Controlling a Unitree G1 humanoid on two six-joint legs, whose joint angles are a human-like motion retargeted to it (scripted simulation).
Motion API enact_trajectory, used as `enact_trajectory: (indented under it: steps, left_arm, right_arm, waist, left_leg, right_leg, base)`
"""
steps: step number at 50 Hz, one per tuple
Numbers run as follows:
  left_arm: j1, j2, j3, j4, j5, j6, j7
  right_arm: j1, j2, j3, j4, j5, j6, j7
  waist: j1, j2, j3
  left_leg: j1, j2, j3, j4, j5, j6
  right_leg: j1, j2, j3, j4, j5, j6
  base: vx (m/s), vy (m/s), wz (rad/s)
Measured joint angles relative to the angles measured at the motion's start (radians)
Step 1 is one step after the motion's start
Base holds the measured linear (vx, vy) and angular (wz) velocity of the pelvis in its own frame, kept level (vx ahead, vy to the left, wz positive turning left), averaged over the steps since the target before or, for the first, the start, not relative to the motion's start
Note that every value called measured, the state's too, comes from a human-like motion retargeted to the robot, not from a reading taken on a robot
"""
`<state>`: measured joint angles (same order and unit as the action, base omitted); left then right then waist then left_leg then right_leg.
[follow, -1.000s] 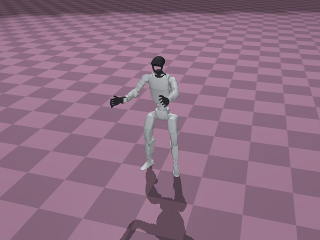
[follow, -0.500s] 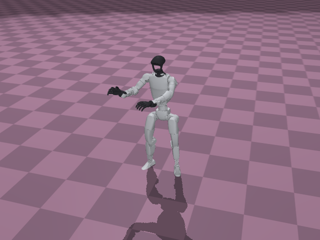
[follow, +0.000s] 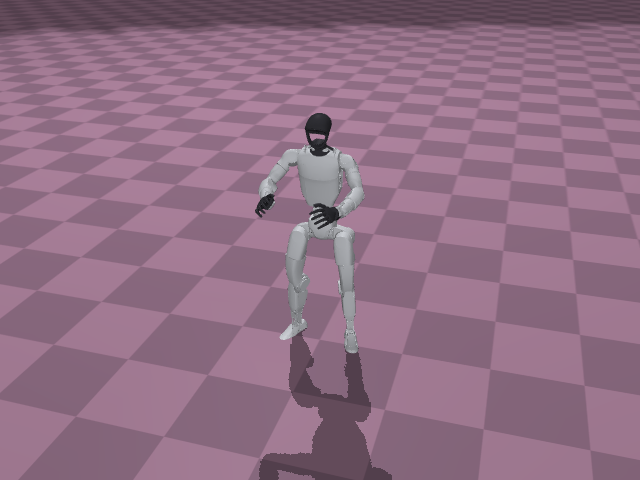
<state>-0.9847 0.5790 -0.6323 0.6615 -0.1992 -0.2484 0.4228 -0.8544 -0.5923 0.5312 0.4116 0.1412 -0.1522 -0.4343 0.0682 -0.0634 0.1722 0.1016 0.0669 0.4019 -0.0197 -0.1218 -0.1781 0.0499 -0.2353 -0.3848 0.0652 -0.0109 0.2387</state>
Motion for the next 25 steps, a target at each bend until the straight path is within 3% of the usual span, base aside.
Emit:
enact_trajectory:
  steps: [5,10,18,25]
  left_arm:
    - [0.069,-0.002,0.075,-0.075,-0.507,-0.056,-0.043]
    - [-0.007,-0.013,0.068,-0.013,-0.884,-0.030,-0.133]
    - [-0.327,-0.034,-0.032,0.230,-0.840,0.102,-0.102]
    - [-0.604,-0.076,-0.139,0.446,-0.651,0.174,-0.023]
  right_arm:
    - [0.071,0.002,-0.068,-0.036,0.494,-0.049,-0.001]
    - [-0.029,0.022,-0.068,0.073,0.894,-0.023,0.073]
    - [-0.360,0.082,-0.048,0.395,0.975,0.109,0.112]
    - [-0.664,0.150,-0.029,0.658,0.841,0.165,0.058]
  waist:
    - [-0.007,0.004,0.050]
    - [-0.021,0.004,0.091]
    - [-0.028,-0.020,0.127]
    - [-0.015,-0.027,0.114]
  left_leg:
    - [-0.013,-0.001,-0.005,-0.004,0.013,-0.002]
    - [-0.027,-0.001,0.004,-0.021,0.035,-0.001]
    - [-0.038,0.004,0.037,-0.060,0.069,-0.001]
    - [-0.053,0.035,0.074,-0.067,0.085,-0.020]
  right_leg:
    - [-0.008,0.001,-0.004,-0.010,0.010,-0.005]
    - [-0.027,0.009,0.004,-0.027,0.031,-0.003]
    - [-0.068,0.028,0.033,-0.046,0.069,0.022]
    - [-0.104,0.068,0.058,-0.059,0.095,0.023]
  base:
    - [-0.08,0.00,0.04]
    - [-0.10,-0.01,-0.09]
    - [-0.08,-0.02,-0.21]
    - [-0.01,-0.05,-0.28]
